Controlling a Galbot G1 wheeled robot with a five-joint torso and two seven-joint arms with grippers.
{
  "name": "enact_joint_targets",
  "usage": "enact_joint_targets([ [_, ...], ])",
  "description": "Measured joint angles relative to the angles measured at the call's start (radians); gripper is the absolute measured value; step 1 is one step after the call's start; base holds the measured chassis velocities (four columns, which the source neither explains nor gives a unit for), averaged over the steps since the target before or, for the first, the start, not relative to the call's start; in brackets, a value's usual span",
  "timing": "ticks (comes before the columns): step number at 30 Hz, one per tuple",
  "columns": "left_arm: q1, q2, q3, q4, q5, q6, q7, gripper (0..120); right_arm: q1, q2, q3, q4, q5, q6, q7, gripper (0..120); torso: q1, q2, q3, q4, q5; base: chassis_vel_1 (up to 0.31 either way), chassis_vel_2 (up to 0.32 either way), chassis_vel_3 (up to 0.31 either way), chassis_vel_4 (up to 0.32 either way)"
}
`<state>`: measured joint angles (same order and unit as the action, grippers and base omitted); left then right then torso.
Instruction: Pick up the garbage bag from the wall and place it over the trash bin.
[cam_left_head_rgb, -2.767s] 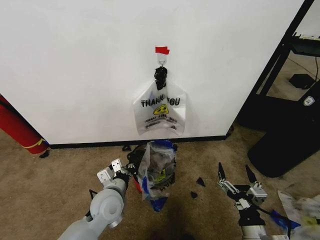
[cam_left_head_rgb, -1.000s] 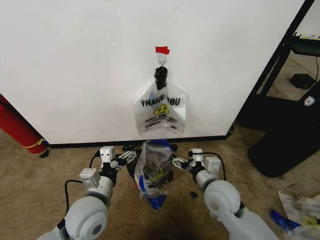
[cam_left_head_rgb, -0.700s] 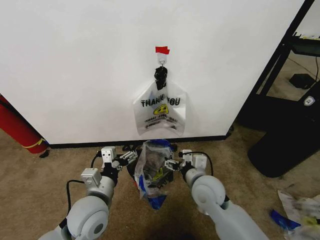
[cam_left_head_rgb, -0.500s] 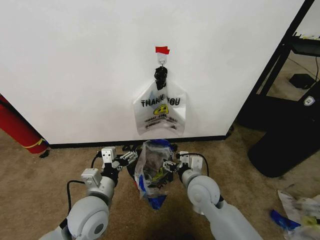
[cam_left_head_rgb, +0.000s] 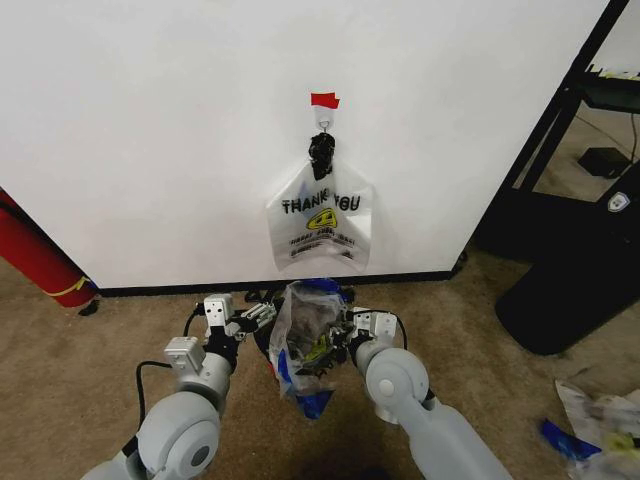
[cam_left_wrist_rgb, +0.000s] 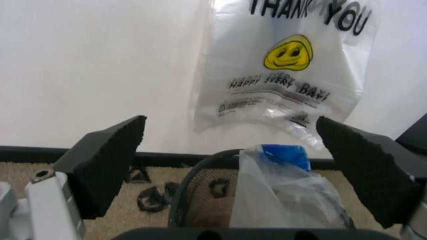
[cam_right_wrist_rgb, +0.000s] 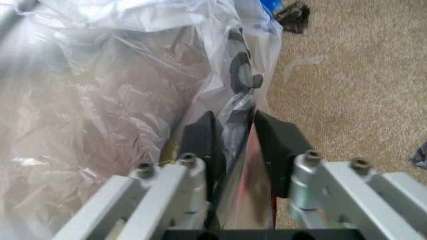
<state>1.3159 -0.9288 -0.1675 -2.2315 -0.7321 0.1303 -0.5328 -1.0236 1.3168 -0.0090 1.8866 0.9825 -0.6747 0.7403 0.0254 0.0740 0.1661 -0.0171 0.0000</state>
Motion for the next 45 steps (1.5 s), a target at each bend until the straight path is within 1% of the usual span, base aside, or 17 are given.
enact_joint_targets([
  [1,0.0,0.0,0.0,0.0,0.0,0.0,0.0,100,0.0,0.0,0.0,0.0,0.0,0.0,0.0,19,0.0,0.0,0.0,0.0,0.0,0.0,0.0,0.0,0.0],
  [4,0.0,-0.001,0.0,0.001,-0.008,0.0,-0.002,100,0.01,0.006,0.0,-0.014,0.026,-0.003,0.023,6,0.0,0.0,0.0,-0.0001,-0.0001,0.0,0.0,0.0,0.0],
  [6,0.002,-0.003,-0.001,0.001,-0.01,0.0,-0.002,100,0.015,0.009,0.001,-0.023,0.04,-0.005,0.034,1,0.0,0.0,0.0,0.0,-0.0001,0.0,0.0,0.0,0.0],
  [12,0.008,-0.006,0.001,0.001,-0.022,0.003,-0.002,100,0.017,0.01,0.007,-0.031,0.051,0.001,0.039,1,0.0,0.0,0.0,0.0,-0.0001,0.0,0.0,0.0,0.0],
  [16,0.008,-0.008,0.003,0.0,-0.023,0.003,-0.003,100,0.0,0.009,0.009,-0.029,0.017,0.042,0.007,1,0.0,0.0,0.0,0.0001,0.0,0.0,0.0,0.0,0.0],
  [20,0.006,-0.004,0.003,-0.017,-0.034,0.005,-0.003,100,-0.041,0.0,0.027,0.006,-0.044,0.11,-0.08,1,0.0,0.0,0.0,0.0003,0.0005,0.0,0.0,0.0,0.0],
  [21,0.001,0.0,0.002,-0.028,-0.045,0.007,-0.003,100,-0.066,-0.006,0.045,0.036,-0.075,0.15,-0.125,1,0.0,0.0,0.0,0.0002,0.0,0.0,0.0,0.0,0.0],
  [22,0.001,0.0,0.002,-0.028,-0.045,0.007,-0.003,100,-0.066,-0.006,0.045,0.036,-0.075,0.15,-0.125,1,0.0,0.0,0.0,0.0002,0.0,0.0,0.0,0.0,0.0],
  [24,-0.006,0.001,0.002,-0.037,-0.056,0.011,-0.005,100,-0.103,-0.007,0.072,0.07,-0.104,0.191,-0.178,1,0.0,0.0,0.0,-0.0003,-0.0001,0.0,0.0,0.0,0.0],
  [26,-0.012,0.003,0.003,-0.05,-0.066,0.018,-0.008,100,-0.142,0.0,0.099,0.099,-0.126,0.233,-0.223,1,0.0,0.0,0.0,0.0,0.0004,0.0,0.0,0.0,0.0],
  [29,-0.014,0.006,0.004,-0.065,-0.076,0.025,-0.011,100,-0.173,0.007,0.121,0.121,-0.135,0.266,-0.247,1,0.0,0.0,0.0,0.0003,0.0,0.0,0.0,0.0,0.0],
  [34,-0.019,0.022,0.004,-0.103,-0.104,0.04,-0.018,100,-0.252,0.017,0.164,0.164,-0.145,0.327,-0.31,1,0.0,0.0,0.0,-0.0001,0.0,0.0,0.0,0.0,0.0],
  [36,-0.024,0.034,0.002,-0.128,-0.129,0.051,-0.019,100,-0.29,0.024,0.181,0.181,-0.154,0.362,-0.345,1,0.0,0.0,0.0,0.0001,-0.0001,0.0,0.0,0.0,0.0],
  [39,-0.055,0.071,-0.001,-0.188,-0.233,0.088,-0.029,100,-0.357,0.043,0.217,0.206,-0.166,0.442,-0.434,1,0.0,0.0,0.0,-0.0001,0.0001,0.0,0.0,0.0,0.0],
  [42,-0.075,0.083,0.001,-0.208,-0.273,0.1,-0.032,100,-0.374,0.052,0.228,0.214,-0.167,0.462,-0.458,1,0.0,0.0,0.0,-0.0001,-0.0001,0.0,0.0,0.0,0.0],
  [44,-0.1,0.099,0.007,-0.229,-0.328,0.115,-0.034,100,-0.395,0.063,0.239,0.221,-0.17,0.482,-0.481,1,0.0,0.0,0.0,-0.0001,0.0002,0.0,0.0,0.0,0.0],
  [45,-0.142,0.122,0.027,-0.254,-0.417,0.141,-0.041,100,-0.419,0.071,0.248,0.228,-0.19,0.504,-0.504,1,0.0,0.0,0.0,0.0,-0.0001,0.0,0.0,0.0,0.0],
])
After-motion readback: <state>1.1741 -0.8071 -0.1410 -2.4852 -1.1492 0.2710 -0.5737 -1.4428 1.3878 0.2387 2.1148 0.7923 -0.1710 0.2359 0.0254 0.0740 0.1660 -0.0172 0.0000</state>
